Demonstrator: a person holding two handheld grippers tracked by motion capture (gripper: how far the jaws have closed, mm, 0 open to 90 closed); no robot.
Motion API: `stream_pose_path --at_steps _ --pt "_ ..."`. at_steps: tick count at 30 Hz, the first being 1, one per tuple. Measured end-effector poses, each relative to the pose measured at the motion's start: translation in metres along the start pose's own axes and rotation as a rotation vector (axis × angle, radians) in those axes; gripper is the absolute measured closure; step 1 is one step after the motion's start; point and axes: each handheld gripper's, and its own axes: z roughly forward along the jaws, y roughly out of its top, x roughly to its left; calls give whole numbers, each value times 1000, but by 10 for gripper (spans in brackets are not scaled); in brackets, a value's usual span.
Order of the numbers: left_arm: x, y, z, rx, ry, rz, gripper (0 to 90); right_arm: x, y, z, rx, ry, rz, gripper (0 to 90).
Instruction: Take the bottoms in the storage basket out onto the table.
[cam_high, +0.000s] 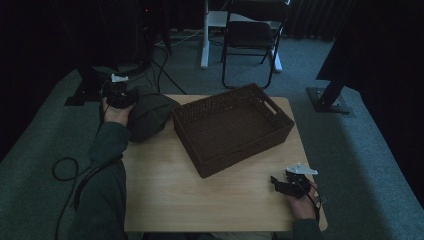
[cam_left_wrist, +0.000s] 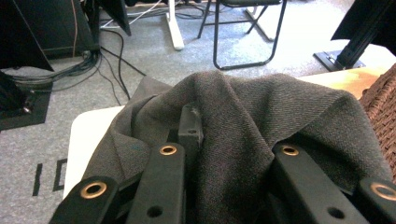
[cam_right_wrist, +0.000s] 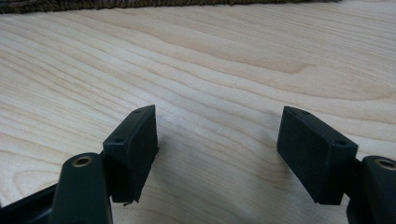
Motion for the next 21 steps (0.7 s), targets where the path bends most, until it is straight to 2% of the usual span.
stream_pose_path --at_steps 21 --pt "0 -15 8 18 -15 -6 754 0 0 0 0 0 0 285"
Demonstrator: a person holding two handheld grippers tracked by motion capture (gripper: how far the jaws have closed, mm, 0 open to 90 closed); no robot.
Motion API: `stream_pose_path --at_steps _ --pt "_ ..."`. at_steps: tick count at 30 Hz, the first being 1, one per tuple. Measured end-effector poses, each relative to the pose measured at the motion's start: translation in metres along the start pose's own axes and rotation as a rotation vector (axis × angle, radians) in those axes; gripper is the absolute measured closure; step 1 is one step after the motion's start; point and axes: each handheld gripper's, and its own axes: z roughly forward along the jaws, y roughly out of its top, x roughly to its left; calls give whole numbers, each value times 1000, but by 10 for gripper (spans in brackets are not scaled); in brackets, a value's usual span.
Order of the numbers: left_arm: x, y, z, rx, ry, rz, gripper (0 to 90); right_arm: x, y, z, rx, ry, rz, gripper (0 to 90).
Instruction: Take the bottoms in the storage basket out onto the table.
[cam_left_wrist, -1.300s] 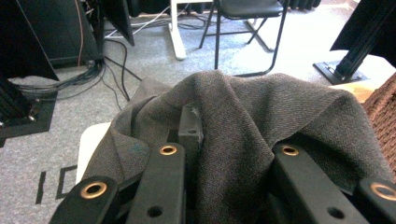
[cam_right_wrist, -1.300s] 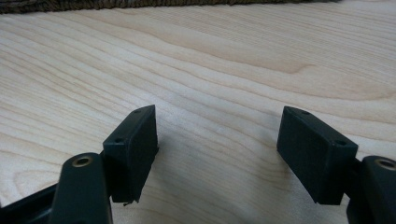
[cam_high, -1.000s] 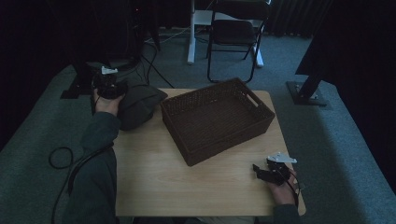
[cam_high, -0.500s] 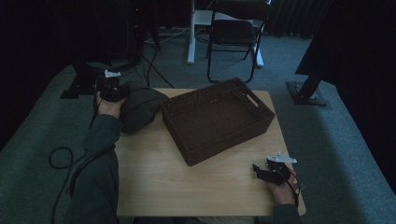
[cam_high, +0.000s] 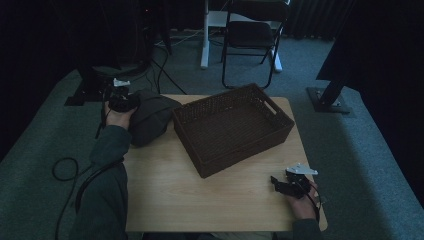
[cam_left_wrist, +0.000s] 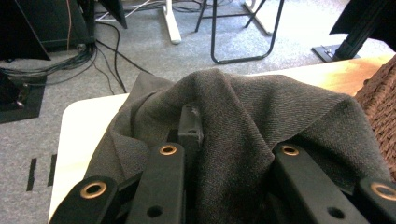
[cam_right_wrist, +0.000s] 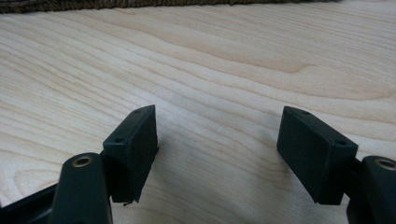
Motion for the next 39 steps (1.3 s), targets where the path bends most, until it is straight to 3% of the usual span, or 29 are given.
stream_pose_path --at_steps 6,30,39 --pt "1 -8 4 -3 -20 -35 753 0 0 0 0 0 1 285" --pt "3 -34 16 32 -42 -55 749 0 0 0 0 0 0 285" --pt "6 -48 22 43 -59 -87 741 0 0 0 0 -1 0 285"
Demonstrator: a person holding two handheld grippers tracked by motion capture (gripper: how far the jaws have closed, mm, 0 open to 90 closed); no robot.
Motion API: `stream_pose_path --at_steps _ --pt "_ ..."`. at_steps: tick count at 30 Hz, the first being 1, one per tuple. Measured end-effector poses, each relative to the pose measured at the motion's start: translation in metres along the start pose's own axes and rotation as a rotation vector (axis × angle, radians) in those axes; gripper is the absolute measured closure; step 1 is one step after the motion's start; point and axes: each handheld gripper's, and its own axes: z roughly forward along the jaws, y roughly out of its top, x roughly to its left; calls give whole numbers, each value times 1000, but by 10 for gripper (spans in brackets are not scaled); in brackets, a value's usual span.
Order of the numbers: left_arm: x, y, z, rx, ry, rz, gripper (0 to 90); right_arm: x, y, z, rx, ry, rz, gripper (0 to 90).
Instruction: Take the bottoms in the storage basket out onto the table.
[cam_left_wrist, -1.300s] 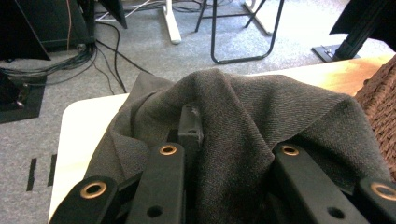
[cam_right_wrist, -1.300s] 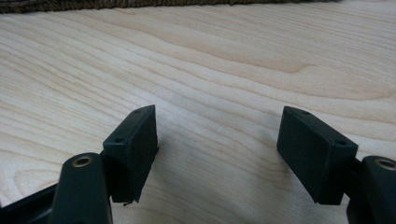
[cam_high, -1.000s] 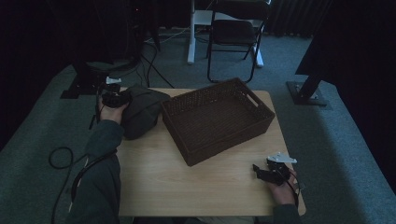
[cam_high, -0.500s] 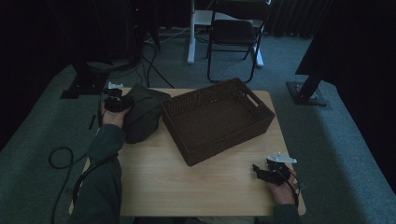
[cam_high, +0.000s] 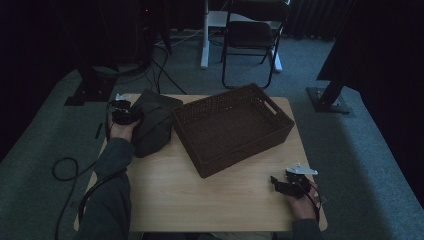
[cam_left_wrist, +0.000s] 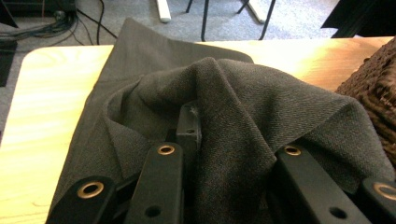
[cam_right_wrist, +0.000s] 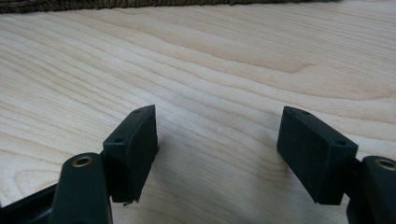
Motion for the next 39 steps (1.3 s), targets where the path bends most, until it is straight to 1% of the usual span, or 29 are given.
stream_pose_path --at_steps 2,5,8,9,13,14,15,17,18,20,22,26,33,35,37,39 --pt "1 -4 1 1 -5 -4 726 0 0 0 0 0 0 285" --pt "2 -8 3 10 -23 -9 661 0 0 0 0 0 0 285" --pt "4 -11 3 22 -34 -33 607 0 0 0 0 0 0 285" --pt "4 -12 2 26 -33 -36 594 0 0 0 0 0 0 285" --pt "1 -13 0 40 -17 0 548 0 0 0 0 0 0 285" --pt "1 -14 -1 38 -16 0 536 0 0 0 0 0 0 285" --pt "1 -15 -3 31 -18 -7 526 0 0 0 0 0 0 285" --pt "4 -19 -6 15 -38 -40 511 0 0 0 0 0 0 285" --pt "5 -21 -7 14 -43 -50 506 0 0 0 0 0 0 285" --pt "6 -25 -10 4 -42 -51 504 0 0 0 0 0 0 285" --pt "6 -27 -14 -7 -51 -57 498 0 0 0 0 0 0 285" --pt "8 -31 -25 -47 -79 -77 499 0 0 0 0 0 1 285" --pt "10 -35 -42 -84 -95 -79 499 0 0 0 0 -1 2 285" --pt "8 -34 -48 -95 -91 -73 505 0 0 0 0 -1 2 285" --pt "6 -33 -53 -105 -85 -55 505 0 0 0 0 -1 2 285" --pt "4 -31 -59 -122 -91 -50 504 0 0 0 0 -1 2 285"
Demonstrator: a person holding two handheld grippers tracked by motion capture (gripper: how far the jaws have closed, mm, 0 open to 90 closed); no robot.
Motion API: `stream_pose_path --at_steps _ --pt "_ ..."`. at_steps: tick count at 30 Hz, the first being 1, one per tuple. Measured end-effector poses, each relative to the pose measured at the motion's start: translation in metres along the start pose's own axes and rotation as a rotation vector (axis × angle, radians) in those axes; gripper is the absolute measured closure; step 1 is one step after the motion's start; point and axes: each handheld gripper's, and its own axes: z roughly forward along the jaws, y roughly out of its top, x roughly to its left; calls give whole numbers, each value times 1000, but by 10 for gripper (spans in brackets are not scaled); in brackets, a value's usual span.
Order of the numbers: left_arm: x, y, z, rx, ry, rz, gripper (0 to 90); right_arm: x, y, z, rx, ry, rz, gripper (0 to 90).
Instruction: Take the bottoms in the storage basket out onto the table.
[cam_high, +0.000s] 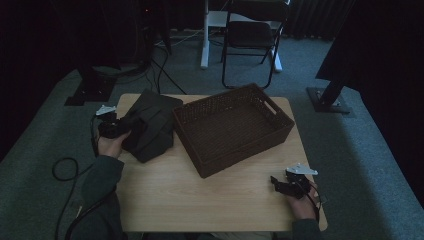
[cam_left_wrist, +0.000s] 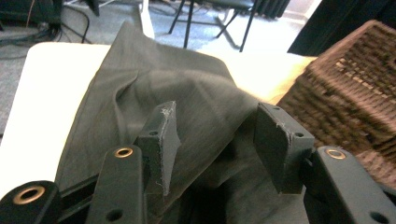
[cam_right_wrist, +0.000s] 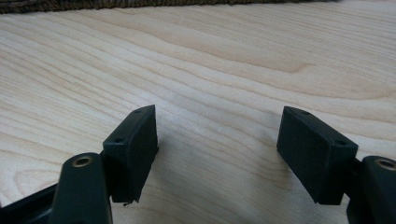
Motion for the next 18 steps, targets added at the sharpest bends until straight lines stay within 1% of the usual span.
stream_pose_path --at_steps 3,7,10,13,16,18 --pt "-3 5 -7 -22 -6 10 499 0 0 0 0 0 -1 285" --pt "-5 9 -14 -51 -19 9 495 0 0 0 0 0 0 285" --pt "-5 11 -18 -61 -25 11 495 0 0 0 0 0 -1 285" --pt "-7 13 -22 -75 -41 6 494 0 0 0 0 0 0 285" --pt "-11 14 -27 -86 -57 20 496 0 0 0 0 0 0 285" --pt "-12 14 -28 -87 -60 26 498 0 0 0 0 0 0 285"
